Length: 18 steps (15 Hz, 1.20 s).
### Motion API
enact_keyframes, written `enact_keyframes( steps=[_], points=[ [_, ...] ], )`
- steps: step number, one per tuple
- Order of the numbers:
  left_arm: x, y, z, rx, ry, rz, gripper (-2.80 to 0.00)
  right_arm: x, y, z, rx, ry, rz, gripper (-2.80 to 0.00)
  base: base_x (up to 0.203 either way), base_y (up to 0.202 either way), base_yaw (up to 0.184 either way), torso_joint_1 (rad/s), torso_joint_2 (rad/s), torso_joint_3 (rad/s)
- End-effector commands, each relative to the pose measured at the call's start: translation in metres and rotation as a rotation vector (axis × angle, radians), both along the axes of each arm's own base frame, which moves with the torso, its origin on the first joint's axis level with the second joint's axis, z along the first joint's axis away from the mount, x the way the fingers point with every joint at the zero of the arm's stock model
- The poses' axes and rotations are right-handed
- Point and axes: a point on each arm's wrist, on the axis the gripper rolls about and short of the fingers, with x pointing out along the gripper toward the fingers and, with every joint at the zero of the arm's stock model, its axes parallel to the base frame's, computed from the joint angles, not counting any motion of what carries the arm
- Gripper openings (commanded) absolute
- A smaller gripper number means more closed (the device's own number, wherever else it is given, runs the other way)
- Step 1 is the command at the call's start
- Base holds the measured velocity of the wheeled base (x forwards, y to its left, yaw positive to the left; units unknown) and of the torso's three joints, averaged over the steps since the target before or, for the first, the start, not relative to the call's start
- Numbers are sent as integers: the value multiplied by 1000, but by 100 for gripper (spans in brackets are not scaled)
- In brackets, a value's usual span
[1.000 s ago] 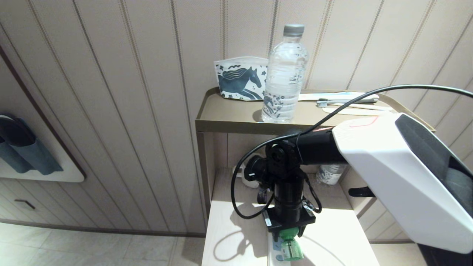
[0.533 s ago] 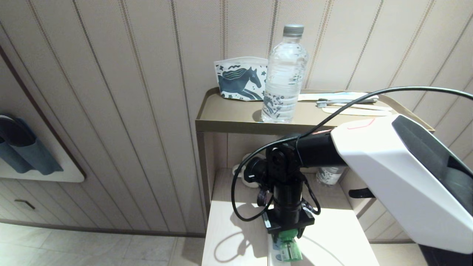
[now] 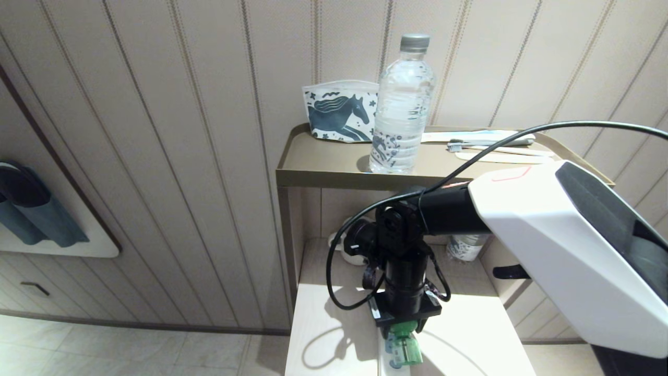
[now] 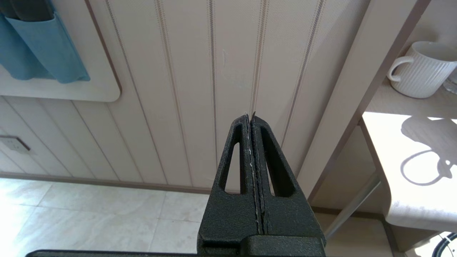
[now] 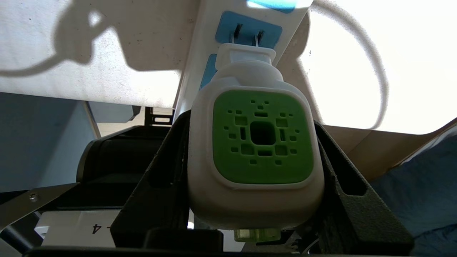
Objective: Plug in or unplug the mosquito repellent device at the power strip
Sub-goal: Insert the plug into the socket
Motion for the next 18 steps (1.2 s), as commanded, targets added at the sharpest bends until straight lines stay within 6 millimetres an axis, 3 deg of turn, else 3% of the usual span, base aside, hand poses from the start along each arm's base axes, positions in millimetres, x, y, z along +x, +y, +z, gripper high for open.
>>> enact_keyframes(
  steps=[1, 6, 10, 18],
  points=[
    [0, 0, 0, 0, 2, 1, -280, -1, -4, 0, -10, 12, -9, -280, 0, 0, 0, 0, 0, 0],
    [0, 0, 0, 0, 2, 1, -280, -3, -12, 1, -19, 23, -23, -280, 0, 0, 0, 0, 0, 0],
    [0, 0, 0, 0, 2, 1, -280, 2, -6, -8, -6, 9, -18, -280, 0, 0, 0, 0, 0, 0],
    [0, 0, 0, 0, 2, 1, -280, 3, -1, -3, 11, -13, -9, -280, 0, 0, 0, 0, 0, 0]
  ],
)
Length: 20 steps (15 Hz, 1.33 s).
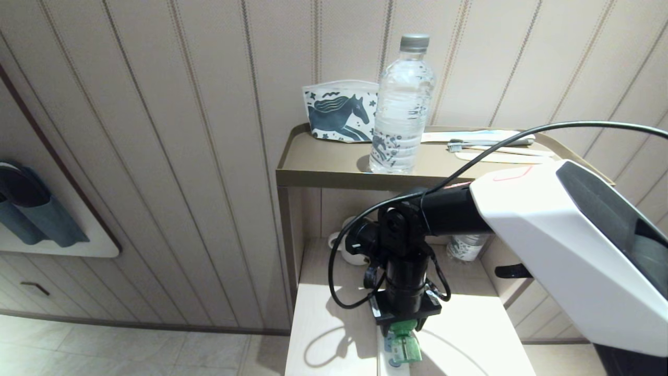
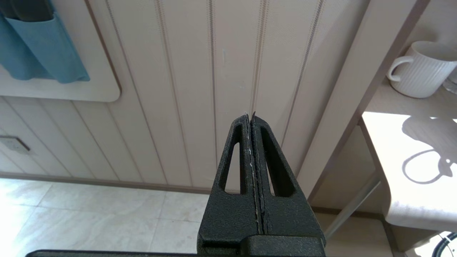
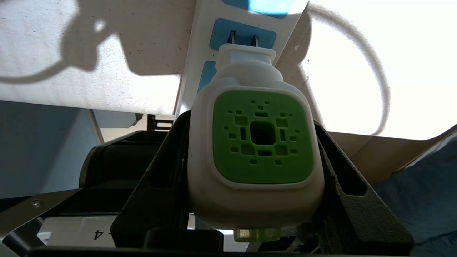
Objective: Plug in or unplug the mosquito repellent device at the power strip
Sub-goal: Insert the plug into the socket
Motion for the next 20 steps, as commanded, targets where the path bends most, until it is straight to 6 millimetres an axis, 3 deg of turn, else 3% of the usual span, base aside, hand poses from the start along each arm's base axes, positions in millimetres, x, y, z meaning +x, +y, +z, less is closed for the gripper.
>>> enact_keyframes(
  steps=[1, 9, 15, 20],
  points=[
    [0, 0, 0, 0, 2, 1, -280, 0, 0, -2, -7, 10, -2, -280, 0, 0, 0, 0, 0, 0],
    [0, 0, 0, 0, 2, 1, -280, 4, 2, -19, -33, 42, -5, -280, 0, 0, 0, 0, 0, 0],
    [0, 0, 0, 0, 2, 1, -280, 15, 1, -6, 71, 44, -25, -280, 0, 0, 0, 0, 0, 0],
    [0, 0, 0, 0, 2, 1, -280, 27, -8, -16, 55, 144, -70, -280, 0, 0, 0, 0, 0, 0]
  ],
)
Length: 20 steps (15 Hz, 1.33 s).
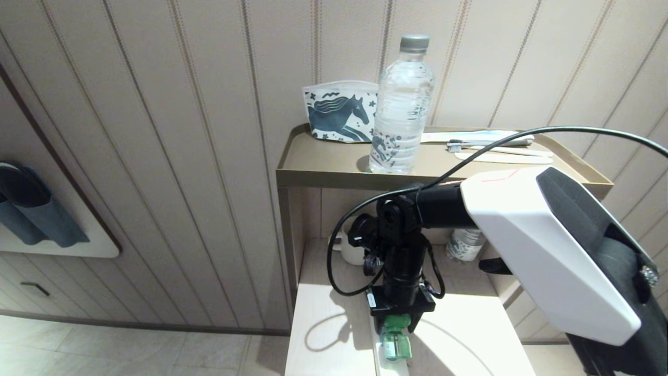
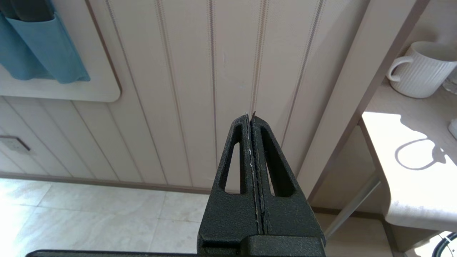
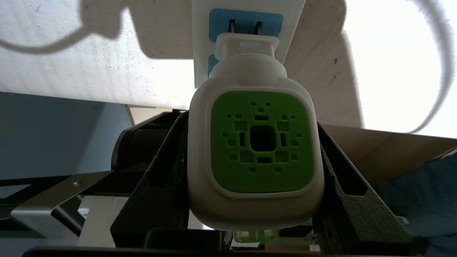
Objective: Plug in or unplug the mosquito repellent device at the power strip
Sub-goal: Insert the plug into the socket
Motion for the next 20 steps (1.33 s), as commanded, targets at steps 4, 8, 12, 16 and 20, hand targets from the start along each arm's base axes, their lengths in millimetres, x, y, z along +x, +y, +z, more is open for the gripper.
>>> enact_keyframes(
  steps=[4, 8, 12, 16, 20],
  points=[
    [0, 0, 0, -1, 1, 1, -280, 8, -10, -13, 4, 101, -49, -280, 0, 0, 0, 0, 0, 0],
    [0, 0, 0, -1, 1, 1, -280, 9, -11, -18, -1, 116, -50, -280, 0, 0, 0, 0, 0, 0],
    [0, 0, 0, -1, 1, 1, -280, 6, -16, -1, 44, 127, -60, -280, 0, 0, 0, 0, 0, 0],
    [0, 0, 0, -1, 0, 1, -280, 1, -17, 9, 106, 170, -85, -280, 0, 0, 0, 0, 0, 0],
    [0, 0, 0, -2, 0, 1, -280, 7, -23, 1, 108, 196, -131, -280, 0, 0, 0, 0, 0, 0]
  ],
)
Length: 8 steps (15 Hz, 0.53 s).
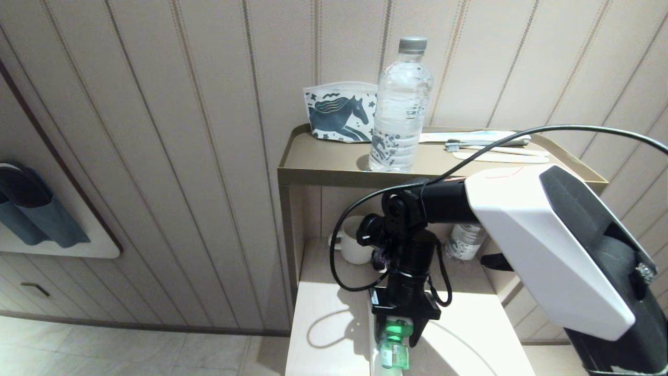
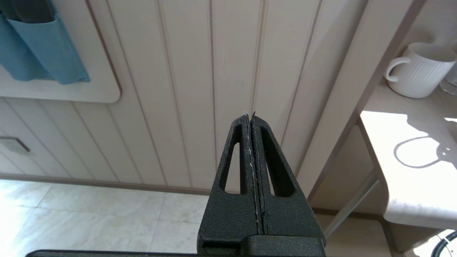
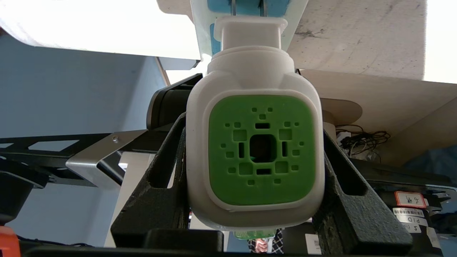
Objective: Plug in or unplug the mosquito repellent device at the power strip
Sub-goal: Insert the plug into the socket
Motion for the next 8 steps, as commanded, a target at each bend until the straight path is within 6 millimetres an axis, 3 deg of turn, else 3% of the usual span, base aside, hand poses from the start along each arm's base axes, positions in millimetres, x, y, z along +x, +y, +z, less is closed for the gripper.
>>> enact_keyframes(
  steps=[1, 8],
  points=[
    [0, 0, 0, -1, 0, 1, -280, 2, -2, -6, -12, 25, -12, -280, 0, 0, 0, 0, 0, 0],
    [0, 0, 0, -1, 0, 2, -280, -1, -3, -18, -44, 93, -30, -280, 0, 0, 0, 0, 0, 0]
  ],
)
